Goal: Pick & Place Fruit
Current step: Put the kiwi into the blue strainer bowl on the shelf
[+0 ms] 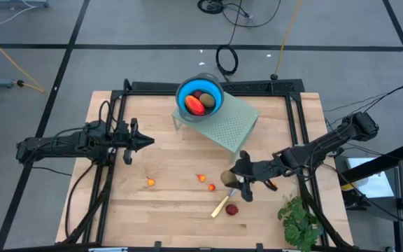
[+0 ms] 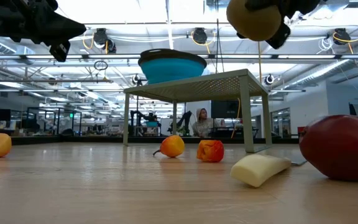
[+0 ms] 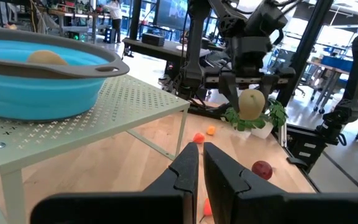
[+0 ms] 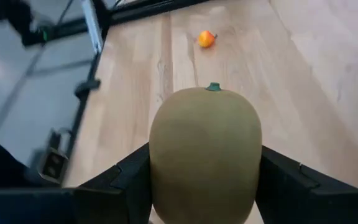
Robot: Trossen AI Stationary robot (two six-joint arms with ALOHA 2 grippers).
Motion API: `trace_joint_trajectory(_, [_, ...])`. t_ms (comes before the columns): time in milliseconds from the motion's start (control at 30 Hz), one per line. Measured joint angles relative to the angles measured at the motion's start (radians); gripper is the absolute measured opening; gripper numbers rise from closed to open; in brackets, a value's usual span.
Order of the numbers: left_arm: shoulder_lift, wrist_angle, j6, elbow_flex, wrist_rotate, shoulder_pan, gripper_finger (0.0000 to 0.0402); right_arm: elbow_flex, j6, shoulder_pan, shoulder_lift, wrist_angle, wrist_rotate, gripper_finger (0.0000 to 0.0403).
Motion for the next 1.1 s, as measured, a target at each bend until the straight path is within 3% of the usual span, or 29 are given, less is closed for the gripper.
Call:
trace_joint_trajectory(533, [0.002,-0.014,-0.002,0.000,-0.008,0.000,0.0024,0.000,-0.784,-0.013,0.000,0.000,-0.002,0.0210])
trace_joint_trajectory(800, [0.002,-0.092,-0.015,0.000,-0.008,0.000,0.0024,0.000,-0.959,-0.052,0.000,0.001,-0.005,0.0210])
trace_joint_trajectory(1100, [0.002,-0.097,-0.009,0.000,-0.008,0.000,0.0024,0.000,-0.981,-0.066,0.000,0.004,-0.008,0.0210])
